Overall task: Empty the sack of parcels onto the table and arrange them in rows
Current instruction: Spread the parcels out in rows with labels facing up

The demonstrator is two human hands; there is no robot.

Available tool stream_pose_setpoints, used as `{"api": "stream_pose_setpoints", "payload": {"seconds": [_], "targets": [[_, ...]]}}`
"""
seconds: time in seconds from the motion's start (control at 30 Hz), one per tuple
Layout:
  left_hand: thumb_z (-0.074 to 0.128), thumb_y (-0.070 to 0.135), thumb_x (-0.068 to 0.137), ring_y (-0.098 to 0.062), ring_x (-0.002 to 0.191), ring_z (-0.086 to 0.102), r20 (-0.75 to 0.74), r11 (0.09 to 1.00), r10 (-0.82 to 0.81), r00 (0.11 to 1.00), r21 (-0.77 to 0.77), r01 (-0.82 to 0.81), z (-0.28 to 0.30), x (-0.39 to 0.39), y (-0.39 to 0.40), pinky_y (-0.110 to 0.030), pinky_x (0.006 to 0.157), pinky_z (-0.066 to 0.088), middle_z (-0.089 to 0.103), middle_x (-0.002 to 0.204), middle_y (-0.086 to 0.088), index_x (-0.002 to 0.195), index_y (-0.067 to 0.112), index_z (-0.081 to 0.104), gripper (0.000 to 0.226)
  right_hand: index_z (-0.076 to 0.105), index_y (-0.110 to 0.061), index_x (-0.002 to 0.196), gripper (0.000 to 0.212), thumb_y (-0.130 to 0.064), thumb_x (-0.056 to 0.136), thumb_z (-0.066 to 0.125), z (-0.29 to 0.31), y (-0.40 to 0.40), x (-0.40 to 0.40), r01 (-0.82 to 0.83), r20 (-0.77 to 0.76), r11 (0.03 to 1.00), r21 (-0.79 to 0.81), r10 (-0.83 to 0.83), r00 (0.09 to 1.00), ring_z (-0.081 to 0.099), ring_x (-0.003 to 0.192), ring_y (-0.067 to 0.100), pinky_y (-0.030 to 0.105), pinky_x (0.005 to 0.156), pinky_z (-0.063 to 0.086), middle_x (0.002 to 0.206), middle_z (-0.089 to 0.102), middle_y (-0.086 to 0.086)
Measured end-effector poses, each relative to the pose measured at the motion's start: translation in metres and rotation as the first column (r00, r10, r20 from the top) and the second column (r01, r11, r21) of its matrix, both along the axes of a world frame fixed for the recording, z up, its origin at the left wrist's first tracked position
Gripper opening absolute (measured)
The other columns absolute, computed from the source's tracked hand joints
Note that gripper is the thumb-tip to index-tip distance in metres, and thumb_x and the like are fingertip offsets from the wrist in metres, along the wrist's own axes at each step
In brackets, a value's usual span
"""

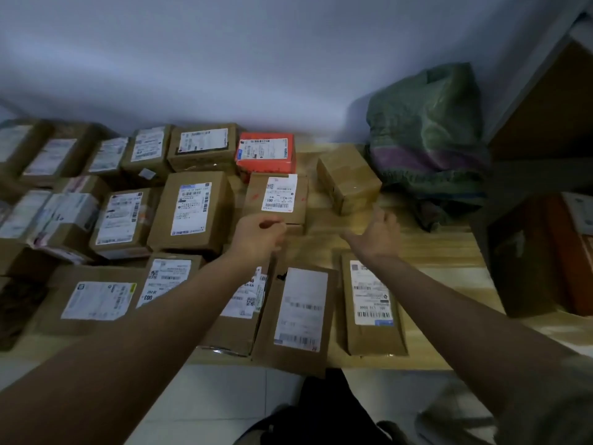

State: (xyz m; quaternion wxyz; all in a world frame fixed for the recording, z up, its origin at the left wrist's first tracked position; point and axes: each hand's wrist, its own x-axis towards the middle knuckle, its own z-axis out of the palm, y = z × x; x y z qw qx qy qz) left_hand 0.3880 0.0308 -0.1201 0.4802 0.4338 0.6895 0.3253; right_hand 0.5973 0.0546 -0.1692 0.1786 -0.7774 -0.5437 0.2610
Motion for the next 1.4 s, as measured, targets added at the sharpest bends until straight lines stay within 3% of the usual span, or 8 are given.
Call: {"api": "stream_pose_setpoints", "payload": {"seconds": [0.43, 0.53, 0.63, 0.73, 0.87, 1.07, 1.2, 1.4], "targets": [[0.064, 0.017, 0.094, -0.020, 0.098, 0.069, 0.056, 0.977, 0.172, 0.983, -0.138, -0.163, -0.019, 0.016, 0.080, -0.020, 0.066, 0.057, 0.068, 0.112, -0.008, 0.120, 0.011, 0.065, 0.026, 0.017, -0.027, 0.154, 0.098, -0.058, 0.078, 0.071, -0.022, 0.132, 0.002, -0.142, 0.238, 0.982, -0.124, 0.169, 0.957, 0.023, 0.138, 0.042, 0.048, 0.107, 0.035, 0.156, 0.015, 0.018], [0.069, 0.024, 0.091, -0.021, 0.104, 0.068, 0.195, 0.965, 0.229, 0.954, -0.171, -0.197, -0.020, 0.019, 0.089, -0.025, 0.077, 0.058, 0.067, 0.117, -0.009, 0.130, 0.010, 0.057, 0.043, 0.041, -0.028, 0.144, 0.071, -0.054, 0.083, 0.064, -0.012, 0.132, -0.002, 0.049, -0.151, 0.998, 0.047, -0.041, 0.988, 0.037, 0.130, 0.035, 0.040, 0.100, 0.038, 0.144, 0.038, 0.014], [0.075, 0.032, 0.085, -0.025, 0.118, 0.061, 0.395, 0.950, 0.287, 0.873, -0.237, -0.205, -0.017, 0.020, 0.096, -0.036, 0.097, 0.052, 0.061, 0.128, -0.011, 0.139, 0.007, 0.049, 0.065, 0.065, -0.025, 0.113, 0.032, -0.045, 0.089, 0.056, 0.009, 0.124, -0.007, 0.279, -0.839, 0.931, -0.237, -0.340, 0.424, 0.060, 0.103, 0.025, 0.032, 0.076, 0.050, 0.116, 0.064, 0.006], [0.075, 0.038, 0.081, -0.026, 0.121, 0.061, 0.511, 0.964, 0.215, 0.832, -0.246, -0.098, -0.008, 0.025, 0.099, -0.041, 0.105, 0.046, 0.068, 0.122, -0.008, 0.124, 0.016, 0.061, 0.050, 0.070, -0.019, 0.110, 0.059, -0.060, 0.084, 0.036, 0.020, 0.107, -0.006, -0.113, -0.906, 0.905, -0.411, -0.391, 0.164, 0.062, 0.084, 0.028, 0.033, 0.067, 0.049, 0.107, 0.067, 0.012], [0.068, 0.030, 0.090, -0.022, 0.113, 0.067, 0.628, 0.976, 0.197, 0.753, -0.199, -0.090, 0.003, 0.027, 0.095, -0.039, 0.100, 0.051, 0.072, 0.117, -0.007, 0.124, 0.018, 0.061, 0.037, 0.068, -0.013, 0.120, 0.070, -0.059, 0.081, 0.034, 0.021, 0.091, -0.002, -0.350, -0.929, 0.861, -0.369, -0.344, 0.133, 0.067, 0.091, 0.037, 0.037, 0.067, 0.058, 0.115, 0.069, 0.020], [0.077, 0.034, 0.082, -0.021, 0.103, 0.072, 0.476, 0.974, 0.211, 0.854, -0.179, -0.141, 0.000, 0.008, 0.084, -0.039, 0.087, 0.058, 0.075, 0.111, -0.003, 0.131, 0.019, 0.058, 0.055, 0.062, -0.013, 0.129, 0.078, -0.075, 0.085, 0.047, 0.011, 0.078, 0.004, -0.238, -0.913, 0.893, -0.381, -0.322, 0.251, 0.065, 0.113, 0.042, 0.059, 0.095, 0.052, 0.123, 0.065, 0.020], [0.079, 0.037, 0.079, -0.023, 0.098, 0.073, 0.452, 0.970, 0.227, 0.863, -0.183, -0.160, -0.002, 0.011, 0.081, -0.046, 0.092, 0.057, 0.075, 0.109, -0.004, 0.126, 0.016, 0.062, 0.054, 0.065, -0.015, 0.125, 0.059, -0.053, 0.081, 0.068, 0.017, 0.062, -0.003, -0.295, -0.940, 0.926, -0.237, -0.143, 0.309, 0.068, 0.110, 0.032, 0.045, 0.086, 0.059, 0.117, 0.071, 0.011], [0.071, 0.059, 0.080, -0.017, 0.107, 0.061, 0.280, 0.972, 0.185, 0.942, -0.192, -0.134, -0.001, 0.008, 0.083, -0.038, 0.100, 0.047, 0.065, 0.106, 0.006, 0.115, 0.024, 0.061, 0.051, 0.061, -0.023, 0.125, 0.062, -0.056, 0.075, 0.076, -0.001, 0.089, -0.005, 0.192, -0.876, 0.927, -0.321, -0.368, 0.311, 0.071, 0.101, 0.023, 0.034, 0.065, 0.059, 0.113, 0.074, 0.004]]}}
